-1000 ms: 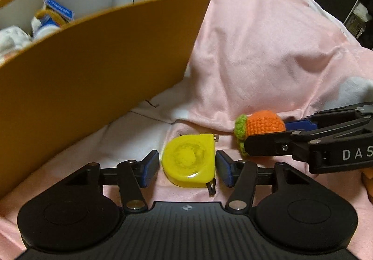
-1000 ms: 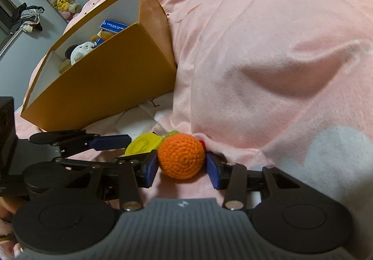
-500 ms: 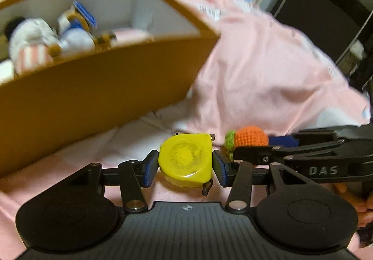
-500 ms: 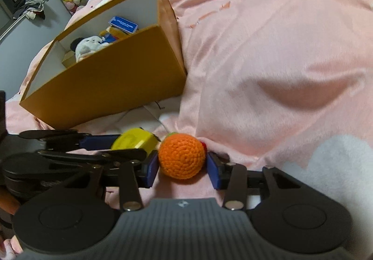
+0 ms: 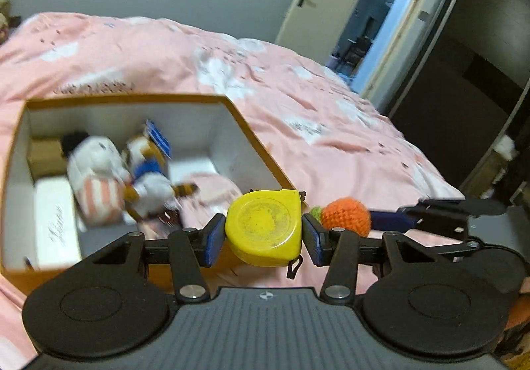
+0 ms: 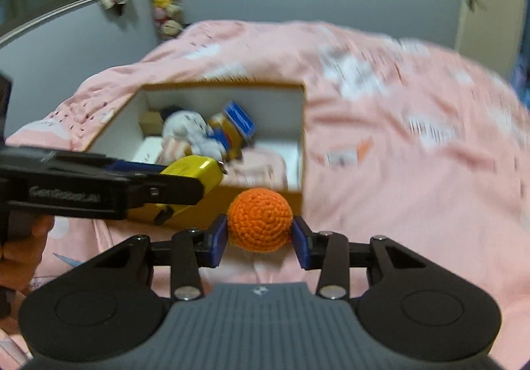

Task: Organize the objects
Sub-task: 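Lift the tape measure and crochet ball and carry them over the shoebox, then lower the tape measure and ball into the shoebox and open both grippers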

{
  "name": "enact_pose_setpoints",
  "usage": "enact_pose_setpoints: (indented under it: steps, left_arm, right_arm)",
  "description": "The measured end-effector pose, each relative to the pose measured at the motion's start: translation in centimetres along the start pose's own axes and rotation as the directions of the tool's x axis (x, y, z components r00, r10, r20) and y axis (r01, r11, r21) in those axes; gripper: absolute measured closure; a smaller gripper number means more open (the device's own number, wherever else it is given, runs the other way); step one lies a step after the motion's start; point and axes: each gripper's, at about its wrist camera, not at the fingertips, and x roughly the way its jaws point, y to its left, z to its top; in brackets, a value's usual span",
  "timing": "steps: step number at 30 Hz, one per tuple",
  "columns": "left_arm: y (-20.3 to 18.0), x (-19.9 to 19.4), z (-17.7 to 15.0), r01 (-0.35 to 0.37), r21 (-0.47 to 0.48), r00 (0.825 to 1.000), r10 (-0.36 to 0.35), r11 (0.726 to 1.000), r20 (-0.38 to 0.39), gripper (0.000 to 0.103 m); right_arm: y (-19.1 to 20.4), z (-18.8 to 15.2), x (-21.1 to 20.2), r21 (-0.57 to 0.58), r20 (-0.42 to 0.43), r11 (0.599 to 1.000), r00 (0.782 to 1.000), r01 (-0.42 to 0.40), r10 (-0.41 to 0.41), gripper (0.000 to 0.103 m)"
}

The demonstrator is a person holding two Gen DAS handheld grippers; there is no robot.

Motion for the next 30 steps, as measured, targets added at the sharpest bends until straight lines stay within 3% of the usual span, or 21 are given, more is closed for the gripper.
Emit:
enact_pose_setpoints:
  steps: [3, 8, 17, 26, 30]
  left_arm:
    - [0.6, 0.4, 1.6, -0.04, -0.004, 0.999, 0.04, 0.999, 0.012, 0.046]
    - [2.1, 3.1, 4.0, -0.138, 0.002, 0.99, 0.138, 0.99, 0.001, 0.046]
    - [4.7, 6.2, 5.5, -0.168, 0.019, 0.986, 0.168, 0.986, 0.004, 0.046]
    - [6.2, 8.4, 5.7, -0.161, 0.065, 0.987, 0.162, 0.985, -0.015, 0.046]
    - [6.5, 9.6, 6.0, -0.165, 0.092, 0.985, 0.169, 0.982, -0.041, 0.046]
  right_arm:
    - [1.1, 2.5, 1.3, -0.144, 0.022, 0.989, 0.999, 0.033, -0.03, 0.06]
    - [1.6, 5.3, 5.8, -0.33, -0.012, 0.943, 0.999, 0.046, -0.053, 0.06]
    - [1.7, 8.0, 14.1, -0.549, 0.003, 0.832, 0.996, 0.078, -0.091, 0.06]
    - [1.5, 8.6, 20.4, -0.619, -0.074, 0.784, 0.991, 0.043, -0.113, 0.06]
    - [0.9, 8.5, 22.2, -0.618, -0.105, 0.786, 0.986, 0.037, -0.129, 0.06]
